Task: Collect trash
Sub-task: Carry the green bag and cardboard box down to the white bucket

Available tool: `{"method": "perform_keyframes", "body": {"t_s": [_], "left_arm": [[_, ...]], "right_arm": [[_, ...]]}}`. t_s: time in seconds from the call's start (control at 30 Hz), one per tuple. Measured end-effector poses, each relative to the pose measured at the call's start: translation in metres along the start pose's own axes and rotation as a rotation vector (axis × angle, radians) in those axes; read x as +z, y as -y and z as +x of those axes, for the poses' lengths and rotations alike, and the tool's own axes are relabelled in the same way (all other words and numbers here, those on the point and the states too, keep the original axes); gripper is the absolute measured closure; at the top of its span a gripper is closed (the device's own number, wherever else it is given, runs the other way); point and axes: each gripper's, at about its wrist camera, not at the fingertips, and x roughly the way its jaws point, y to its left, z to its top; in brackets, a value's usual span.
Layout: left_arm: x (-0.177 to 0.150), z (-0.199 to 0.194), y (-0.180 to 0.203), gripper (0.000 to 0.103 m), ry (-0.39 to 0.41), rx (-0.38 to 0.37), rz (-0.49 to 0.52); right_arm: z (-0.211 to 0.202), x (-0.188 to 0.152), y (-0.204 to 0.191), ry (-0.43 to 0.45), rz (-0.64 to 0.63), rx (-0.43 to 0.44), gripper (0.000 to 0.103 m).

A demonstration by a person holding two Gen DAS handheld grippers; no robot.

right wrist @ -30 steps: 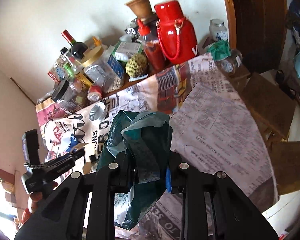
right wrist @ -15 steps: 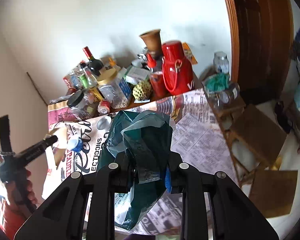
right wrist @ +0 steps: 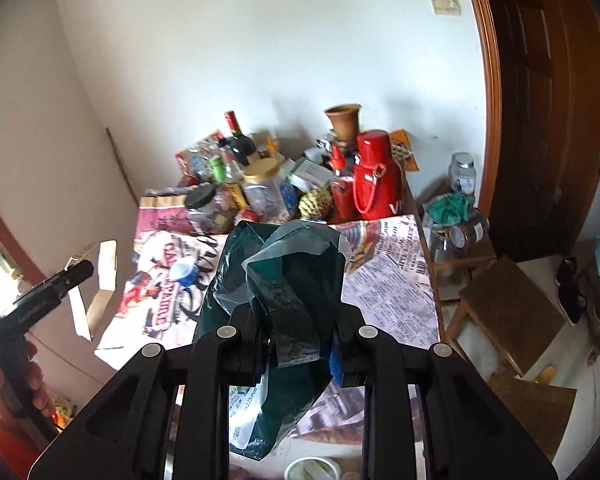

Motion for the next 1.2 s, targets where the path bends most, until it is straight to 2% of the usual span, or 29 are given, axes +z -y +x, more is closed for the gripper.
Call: {"method": "perform_keyframes", "body": {"t_s": [0.13, 0.3, 0.67, 0.93, 1.2], "left_arm": [[-0.012, -0.029, 0.0, 0.063, 0.027, 0.004, 0.038], [-0.033, -0.061, -0.012, 0.063, 0.027, -0.067, 0.047], [-0.098, -0.149, -0.062, 0.063, 0.009, -0.184, 0.126], [-0.133, -0.185, -0.099, 0.063, -0.044, -0.224, 0.129], [-0.159, -0.182, -0.105, 0.063, -0.116, -0.227, 0.097]], "right_arm": [[-0.027, -0.01, -0.018, 0.048, -0.008, -0.002, 0.081], [-0.062, -0.034, -0.046, 0.101, -0.012, -0.036, 0.081], [-0.114, -0.11, -0.11, 0.113, 0.07, -0.104, 0.081], [-0.133, -0.155, -0.142, 0.047, 0.092, -0.134, 0.081], [-0.127, -0.183, -0.143, -0.04, 0.076, -0.14, 0.081]]}}
